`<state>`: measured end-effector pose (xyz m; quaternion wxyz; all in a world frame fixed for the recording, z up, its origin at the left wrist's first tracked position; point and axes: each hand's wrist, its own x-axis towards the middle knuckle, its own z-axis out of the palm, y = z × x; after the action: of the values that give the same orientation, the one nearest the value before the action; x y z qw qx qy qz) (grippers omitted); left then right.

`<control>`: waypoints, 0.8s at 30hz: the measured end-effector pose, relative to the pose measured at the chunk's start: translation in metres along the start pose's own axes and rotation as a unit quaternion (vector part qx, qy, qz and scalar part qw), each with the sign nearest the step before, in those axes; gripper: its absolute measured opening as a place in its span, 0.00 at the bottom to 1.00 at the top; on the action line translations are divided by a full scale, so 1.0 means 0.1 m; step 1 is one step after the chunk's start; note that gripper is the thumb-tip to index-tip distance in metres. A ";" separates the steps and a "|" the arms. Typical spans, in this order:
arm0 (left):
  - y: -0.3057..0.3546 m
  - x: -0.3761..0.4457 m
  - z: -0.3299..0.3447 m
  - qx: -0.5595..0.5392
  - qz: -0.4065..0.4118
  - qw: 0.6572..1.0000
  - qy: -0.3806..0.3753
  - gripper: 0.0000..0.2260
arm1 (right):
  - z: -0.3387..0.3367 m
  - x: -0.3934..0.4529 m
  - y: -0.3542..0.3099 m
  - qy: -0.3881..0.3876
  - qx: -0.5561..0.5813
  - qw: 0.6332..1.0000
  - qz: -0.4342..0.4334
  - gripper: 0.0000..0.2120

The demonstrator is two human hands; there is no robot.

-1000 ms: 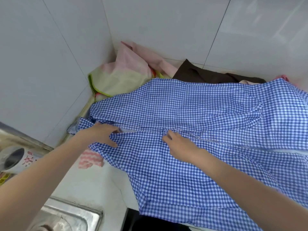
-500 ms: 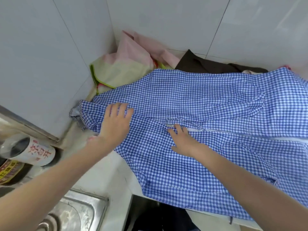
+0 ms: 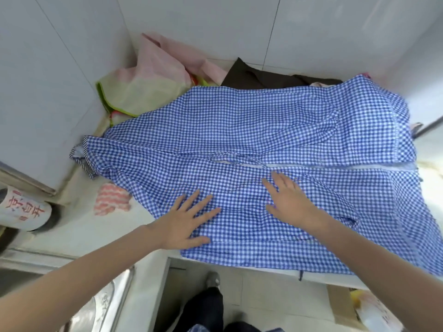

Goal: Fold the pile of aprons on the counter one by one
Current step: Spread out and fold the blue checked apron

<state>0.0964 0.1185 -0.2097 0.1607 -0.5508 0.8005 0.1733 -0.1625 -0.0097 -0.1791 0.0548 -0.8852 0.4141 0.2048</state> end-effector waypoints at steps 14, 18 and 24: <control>0.49 -0.28 0.17 0.039 -0.019 0.999 -0.016 0.27 | 0.63 -0.87 0.06 -0.134 0.039 0.988 -0.066 0.51; 0.23 -0.24 -0.07 -0.168 -0.034 0.980 0.104 0.15 | 0.57 -0.82 0.11 -0.170 0.068 0.981 -0.062 0.52; 0.07 -0.14 -0.68 -0.241 -0.105 0.964 0.036 0.08 | 0.44 -0.78 0.20 -0.158 0.132 0.977 -0.046 0.32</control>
<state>0.0897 0.1017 -0.1422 0.0118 -0.6601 0.6779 0.3234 -0.2365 0.0447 -0.1861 0.2454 -0.8444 0.3829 0.2830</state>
